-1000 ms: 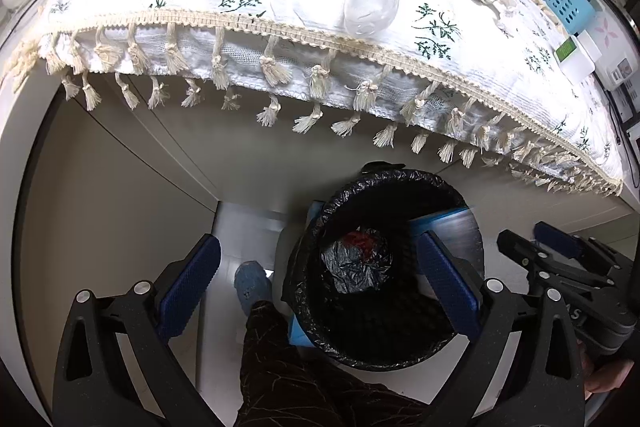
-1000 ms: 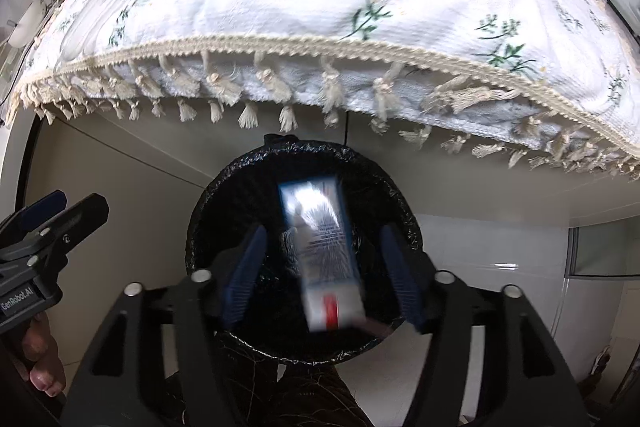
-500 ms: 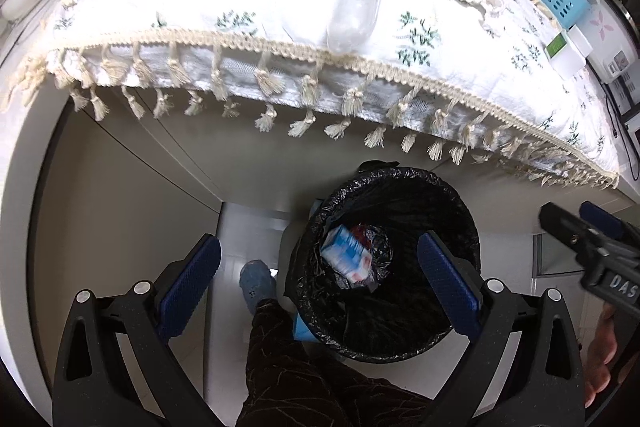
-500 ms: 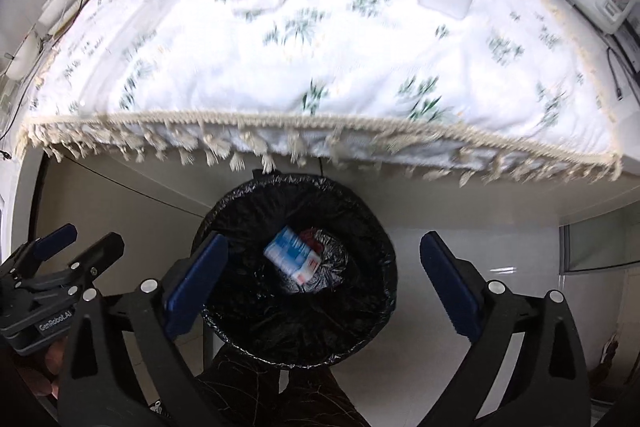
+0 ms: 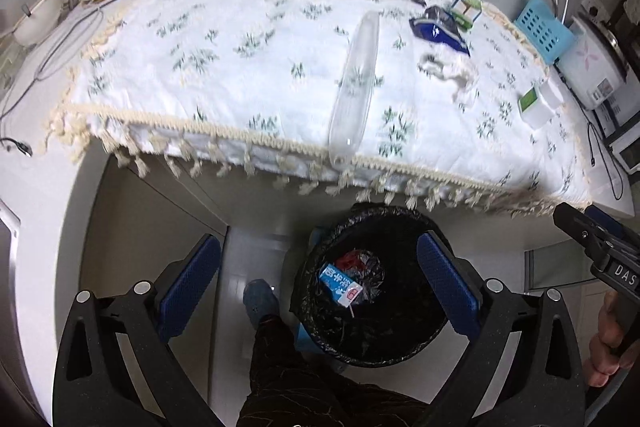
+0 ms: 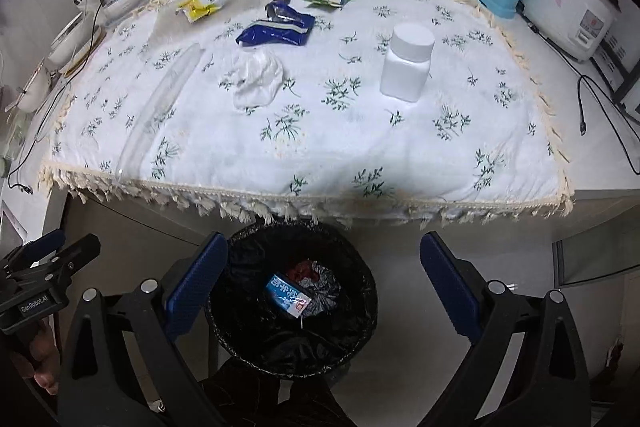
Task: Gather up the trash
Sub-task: 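Grasp the clear plastic tube with the left gripper while the right grasps the white tissue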
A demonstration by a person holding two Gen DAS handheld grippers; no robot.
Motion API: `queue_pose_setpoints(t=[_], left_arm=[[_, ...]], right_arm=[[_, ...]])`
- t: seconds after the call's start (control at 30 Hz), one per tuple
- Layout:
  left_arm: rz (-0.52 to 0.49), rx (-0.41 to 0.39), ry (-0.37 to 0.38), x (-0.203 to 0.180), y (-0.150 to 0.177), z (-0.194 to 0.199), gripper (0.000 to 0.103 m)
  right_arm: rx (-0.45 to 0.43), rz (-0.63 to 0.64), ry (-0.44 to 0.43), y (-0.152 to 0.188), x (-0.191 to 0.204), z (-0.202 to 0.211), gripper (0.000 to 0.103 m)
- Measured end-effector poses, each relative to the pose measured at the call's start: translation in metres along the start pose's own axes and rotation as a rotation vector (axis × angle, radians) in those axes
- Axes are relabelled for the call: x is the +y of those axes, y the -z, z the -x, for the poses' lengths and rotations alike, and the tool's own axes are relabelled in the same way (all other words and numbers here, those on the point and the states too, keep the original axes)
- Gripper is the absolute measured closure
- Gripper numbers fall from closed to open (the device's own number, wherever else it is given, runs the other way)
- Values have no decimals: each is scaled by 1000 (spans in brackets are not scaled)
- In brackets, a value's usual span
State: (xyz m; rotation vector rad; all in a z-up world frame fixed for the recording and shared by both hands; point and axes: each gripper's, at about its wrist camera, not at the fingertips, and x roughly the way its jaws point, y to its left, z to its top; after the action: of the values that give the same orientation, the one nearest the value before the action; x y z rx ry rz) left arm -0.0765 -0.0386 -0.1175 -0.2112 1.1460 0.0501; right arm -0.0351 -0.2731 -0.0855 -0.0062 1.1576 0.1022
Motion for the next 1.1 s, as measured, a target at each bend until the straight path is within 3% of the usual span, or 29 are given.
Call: queue_pose_setpoints(t=[0.23,0.57,1.0,1.1], left_arm=[[-10,-21,5,0,-35,7,9],[-70,10,-6,-12,-82,-16,16],[-135,99,1,-32,-131,-71,28],[-137,141,-10,-36,-140,-91,38]], right_arm=[[-30,2,13,-27,5,3,10],[-32,14,18,-64,12,-13,15],[68,53,-29,-114,40,-75,35],[101,32,-40,-122,41,-90,41]])
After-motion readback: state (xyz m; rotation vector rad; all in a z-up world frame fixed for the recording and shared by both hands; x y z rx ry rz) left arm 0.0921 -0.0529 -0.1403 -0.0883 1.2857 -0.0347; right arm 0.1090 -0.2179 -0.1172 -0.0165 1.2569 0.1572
